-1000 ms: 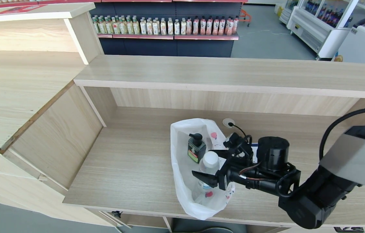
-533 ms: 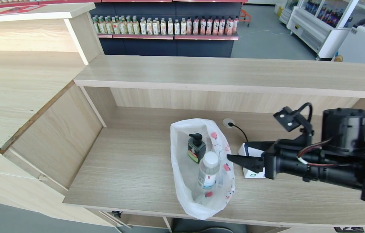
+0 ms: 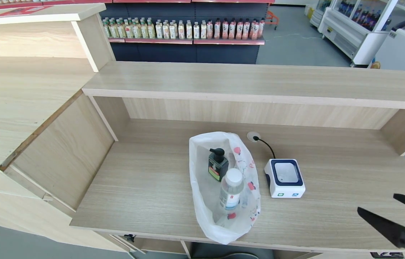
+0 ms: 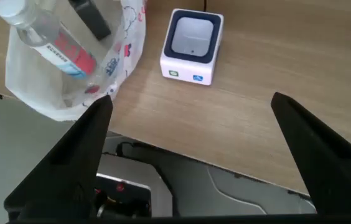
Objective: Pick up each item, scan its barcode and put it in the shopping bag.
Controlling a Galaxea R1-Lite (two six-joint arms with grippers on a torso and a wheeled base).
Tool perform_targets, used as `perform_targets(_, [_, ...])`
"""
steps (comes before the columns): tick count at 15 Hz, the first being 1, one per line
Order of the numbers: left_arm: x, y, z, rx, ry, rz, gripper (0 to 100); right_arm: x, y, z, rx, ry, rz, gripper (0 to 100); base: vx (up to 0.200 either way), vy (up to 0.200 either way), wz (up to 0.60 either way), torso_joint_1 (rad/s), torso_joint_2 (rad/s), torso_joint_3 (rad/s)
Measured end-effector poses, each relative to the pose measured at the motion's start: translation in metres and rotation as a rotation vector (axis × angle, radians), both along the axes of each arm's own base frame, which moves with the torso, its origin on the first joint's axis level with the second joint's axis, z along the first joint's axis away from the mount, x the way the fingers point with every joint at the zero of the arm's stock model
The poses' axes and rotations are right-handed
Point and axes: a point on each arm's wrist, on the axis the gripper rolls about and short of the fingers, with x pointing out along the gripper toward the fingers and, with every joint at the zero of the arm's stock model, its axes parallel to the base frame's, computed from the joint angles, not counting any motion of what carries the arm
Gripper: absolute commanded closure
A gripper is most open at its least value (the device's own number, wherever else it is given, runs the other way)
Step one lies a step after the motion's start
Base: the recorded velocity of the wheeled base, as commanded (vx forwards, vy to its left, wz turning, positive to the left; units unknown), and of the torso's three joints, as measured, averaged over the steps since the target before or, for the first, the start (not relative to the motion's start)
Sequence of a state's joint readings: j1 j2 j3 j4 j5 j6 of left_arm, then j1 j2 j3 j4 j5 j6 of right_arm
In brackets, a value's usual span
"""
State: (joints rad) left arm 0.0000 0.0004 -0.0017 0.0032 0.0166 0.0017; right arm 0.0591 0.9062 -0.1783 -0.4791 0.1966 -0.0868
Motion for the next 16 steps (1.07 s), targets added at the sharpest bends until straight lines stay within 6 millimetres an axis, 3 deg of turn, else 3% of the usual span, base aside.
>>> perform_targets(3, [0.0,0.0,0.0,0.0,0.0,0.0,0,-0.05,-0.005,-0.027,-0.037,-0.033,-0.079,0,0.0,0.0,0.0,0.0,0.0,0.0])
perform_targets(7, [0.0,0.0,0.0,0.0,0.0,0.0,0,-0.095,-0.008,-0.061,-0.049,-0.085,-0.162,0,0.0,0.0,0.0,0.0,0.0,0.0])
perform_targets(11, [0.0,0.0,0.0,0.0,0.0,0.0,0,-0.113,-0.009,-0.074,-0.032,-0.201,-0.205,0,0.0,0.0,0.0,0.0,0.0,0.0])
perform_targets(16, [0.0,0.0,0.0,0.0,0.0,0.0,0,-0.117,-0.009,-0.076,-0.024,-0.248,-0.209,0,0.0,0.0,0.0,0.0,0.0,0.0])
